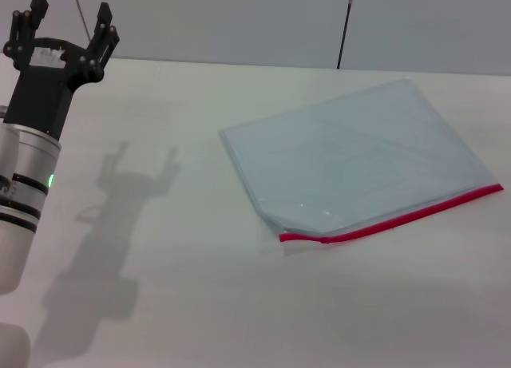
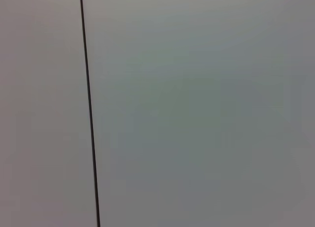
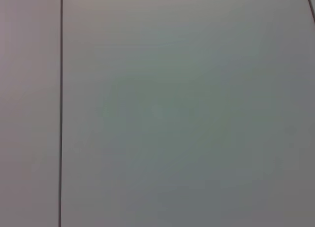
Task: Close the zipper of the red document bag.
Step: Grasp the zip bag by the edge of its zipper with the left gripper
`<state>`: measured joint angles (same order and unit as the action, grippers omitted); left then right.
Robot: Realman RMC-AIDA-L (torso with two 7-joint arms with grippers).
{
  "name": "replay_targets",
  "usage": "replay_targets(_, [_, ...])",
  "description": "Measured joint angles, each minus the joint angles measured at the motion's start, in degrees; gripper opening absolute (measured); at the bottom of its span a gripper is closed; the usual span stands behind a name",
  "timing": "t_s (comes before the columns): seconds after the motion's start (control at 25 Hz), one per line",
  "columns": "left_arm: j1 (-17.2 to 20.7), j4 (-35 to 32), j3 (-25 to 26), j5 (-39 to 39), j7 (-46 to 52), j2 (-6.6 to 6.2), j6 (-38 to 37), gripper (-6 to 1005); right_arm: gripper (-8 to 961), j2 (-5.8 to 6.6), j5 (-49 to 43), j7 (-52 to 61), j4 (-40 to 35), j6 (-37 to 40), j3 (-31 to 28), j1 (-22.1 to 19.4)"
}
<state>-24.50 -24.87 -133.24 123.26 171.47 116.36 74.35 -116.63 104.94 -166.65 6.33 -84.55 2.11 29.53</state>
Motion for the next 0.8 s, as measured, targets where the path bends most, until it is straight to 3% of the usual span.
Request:
replay_targets(0.56, [0.17,-1.48,0.0,-0.48,0.06,-0.21,-2.37,856,894,0.0,0.01,0.01,0.0,0.81,0.0,-0.01])
replay_targets(0.68, [0.33,-5.66,-0.03,-0.5,0.08,-1.3,-8.16,856,894,0.02,-0.01,0.02,0.0,0.81,0.0,-0.1])
replay_targets(0.8, [0.67,-13.84,-0.11,-0.47,0.07,-4.32,-19.52,856,893,0.09,0.0,0.03,0.0,0.81,0.0,-0.17])
